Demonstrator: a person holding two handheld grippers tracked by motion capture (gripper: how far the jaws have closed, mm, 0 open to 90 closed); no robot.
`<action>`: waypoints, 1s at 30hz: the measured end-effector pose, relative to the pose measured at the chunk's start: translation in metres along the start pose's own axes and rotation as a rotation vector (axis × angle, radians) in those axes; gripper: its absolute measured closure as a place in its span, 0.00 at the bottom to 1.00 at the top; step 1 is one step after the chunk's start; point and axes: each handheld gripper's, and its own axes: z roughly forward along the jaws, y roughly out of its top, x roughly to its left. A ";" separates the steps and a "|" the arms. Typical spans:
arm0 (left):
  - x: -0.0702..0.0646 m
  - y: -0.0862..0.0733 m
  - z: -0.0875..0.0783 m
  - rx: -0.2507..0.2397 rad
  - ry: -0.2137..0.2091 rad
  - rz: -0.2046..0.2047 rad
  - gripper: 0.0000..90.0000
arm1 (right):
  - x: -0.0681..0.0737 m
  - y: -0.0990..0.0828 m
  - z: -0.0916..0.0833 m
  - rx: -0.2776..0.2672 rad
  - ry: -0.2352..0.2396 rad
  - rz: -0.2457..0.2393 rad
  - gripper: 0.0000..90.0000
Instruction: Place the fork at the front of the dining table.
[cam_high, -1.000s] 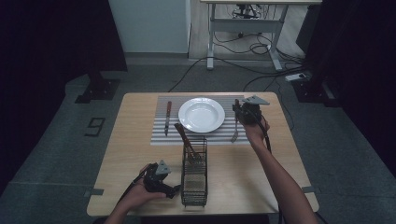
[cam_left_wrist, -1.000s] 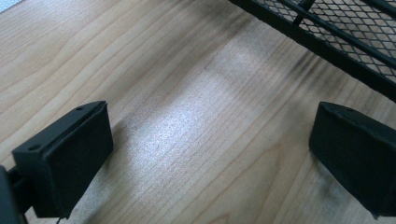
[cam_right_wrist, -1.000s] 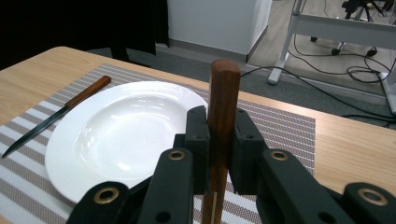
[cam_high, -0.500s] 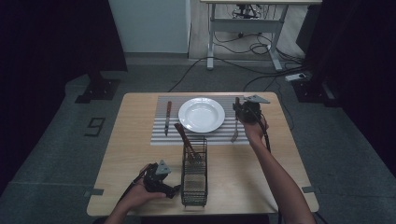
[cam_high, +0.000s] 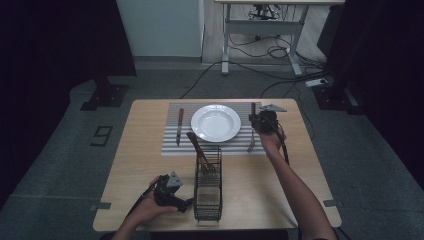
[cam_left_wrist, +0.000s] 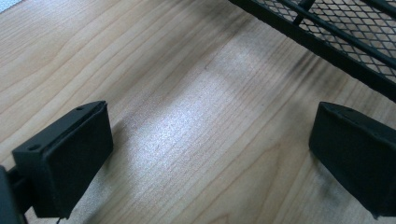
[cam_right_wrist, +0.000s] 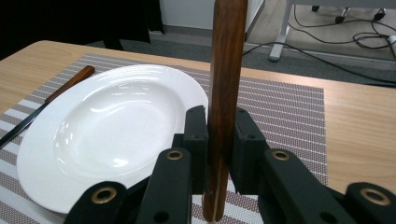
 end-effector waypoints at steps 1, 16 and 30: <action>0.000 0.000 0.000 0.000 0.000 0.000 0.00 | -0.001 -0.001 0.001 0.004 -0.001 0.005 0.88; 0.000 0.000 0.000 -0.001 -0.001 0.000 0.00 | -0.017 -0.002 0.026 0.076 -0.035 0.068 0.87; 0.000 0.000 0.000 -0.001 -0.002 0.001 0.00 | -0.025 -0.009 0.057 0.141 -0.053 0.119 0.87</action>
